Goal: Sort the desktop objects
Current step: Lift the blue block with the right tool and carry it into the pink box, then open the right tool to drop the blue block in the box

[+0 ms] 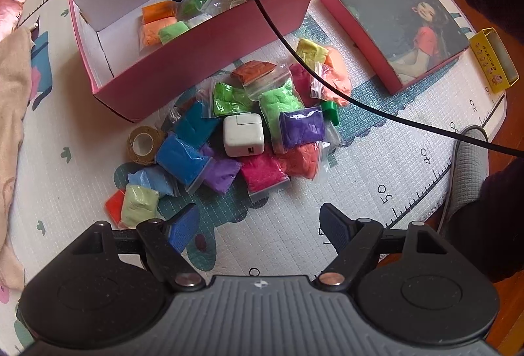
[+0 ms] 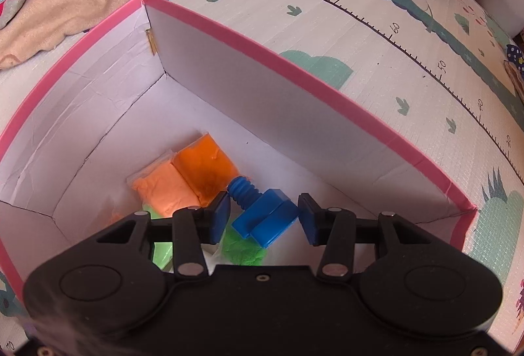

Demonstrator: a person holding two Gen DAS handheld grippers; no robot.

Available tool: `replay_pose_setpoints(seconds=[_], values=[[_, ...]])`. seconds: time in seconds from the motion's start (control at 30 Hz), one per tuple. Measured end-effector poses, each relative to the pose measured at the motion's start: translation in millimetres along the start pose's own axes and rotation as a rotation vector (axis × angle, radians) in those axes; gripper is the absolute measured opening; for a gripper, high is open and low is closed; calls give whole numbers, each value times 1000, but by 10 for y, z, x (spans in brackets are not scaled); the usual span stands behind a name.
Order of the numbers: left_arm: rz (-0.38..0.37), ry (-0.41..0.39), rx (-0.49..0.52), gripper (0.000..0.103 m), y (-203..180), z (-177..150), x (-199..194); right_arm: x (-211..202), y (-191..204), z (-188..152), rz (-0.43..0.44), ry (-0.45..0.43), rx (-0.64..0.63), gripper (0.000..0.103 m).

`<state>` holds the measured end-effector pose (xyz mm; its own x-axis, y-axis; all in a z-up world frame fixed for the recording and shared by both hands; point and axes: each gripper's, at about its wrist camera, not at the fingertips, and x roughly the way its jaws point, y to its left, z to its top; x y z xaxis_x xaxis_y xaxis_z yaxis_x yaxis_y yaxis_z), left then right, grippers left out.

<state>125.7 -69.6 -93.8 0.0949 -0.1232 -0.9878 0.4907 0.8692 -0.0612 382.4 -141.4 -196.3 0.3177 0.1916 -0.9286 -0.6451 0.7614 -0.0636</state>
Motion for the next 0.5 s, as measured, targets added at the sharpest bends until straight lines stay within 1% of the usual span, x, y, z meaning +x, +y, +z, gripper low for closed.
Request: replay_pose_setpoints(seconds=[0.1, 0.3, 0.33, 0.37, 0.43, 0.5], values=[[-14, 3, -13, 80, 13, 12, 16, 54, 6, -4, -3, -2, -2, 46], [-13, 7, -14, 80, 8, 21, 40, 117, -15, 0, 2, 4, 13, 46], [-13, 8, -13, 80, 4, 23, 42, 145, -7, 7, 6, 9, 14, 54], [-11, 8, -12, 80, 1, 30, 41, 166, 2, 12, 8, 14, 15, 68], [-9, 5, -10, 80, -5, 38, 35, 157, 20, 12, 12, 13, 18, 70], [-4, 2, -7, 80, -8, 48, 27, 125, 39, 28, 14, 4, 23, 77]])
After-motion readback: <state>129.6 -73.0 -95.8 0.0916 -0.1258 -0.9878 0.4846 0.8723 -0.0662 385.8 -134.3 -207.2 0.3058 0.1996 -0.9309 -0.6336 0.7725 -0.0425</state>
